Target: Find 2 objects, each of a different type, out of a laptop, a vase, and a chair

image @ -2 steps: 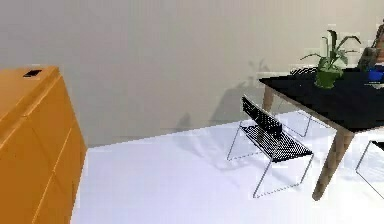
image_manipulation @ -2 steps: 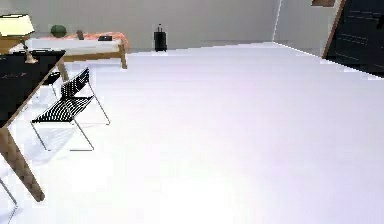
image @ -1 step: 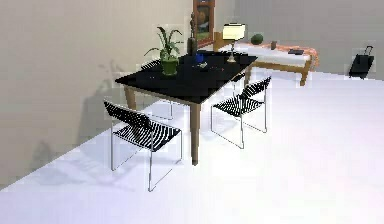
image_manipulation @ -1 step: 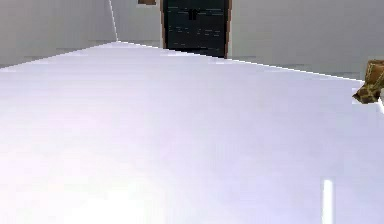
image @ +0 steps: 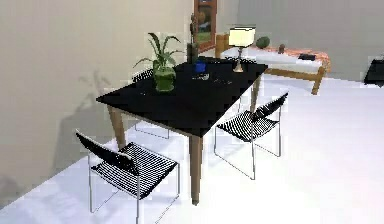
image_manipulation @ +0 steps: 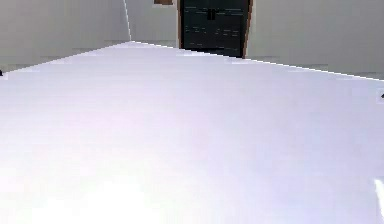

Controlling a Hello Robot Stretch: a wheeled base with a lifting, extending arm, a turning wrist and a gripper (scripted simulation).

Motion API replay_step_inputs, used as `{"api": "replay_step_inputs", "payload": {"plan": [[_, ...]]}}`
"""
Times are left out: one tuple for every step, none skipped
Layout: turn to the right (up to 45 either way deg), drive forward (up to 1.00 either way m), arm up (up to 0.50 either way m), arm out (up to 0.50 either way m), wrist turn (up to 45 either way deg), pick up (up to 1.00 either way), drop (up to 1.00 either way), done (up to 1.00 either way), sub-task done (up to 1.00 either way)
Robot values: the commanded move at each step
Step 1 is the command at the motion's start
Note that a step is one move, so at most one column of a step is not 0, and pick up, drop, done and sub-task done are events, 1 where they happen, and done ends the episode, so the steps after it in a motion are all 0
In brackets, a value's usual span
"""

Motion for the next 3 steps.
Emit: {"api": "replay_step_inputs", "payload": {"plan": [[-21.0,0.0,0.0,0.0,0.0,0.0,0.0,0.0,0.0],[0.0,0.0,0.0,0.0,0.0,0.0,0.0,0.0,1.0],[-45.0,0.0,0.0,0.0,0.0,0.0,0.0,0.0,0.0]]}}
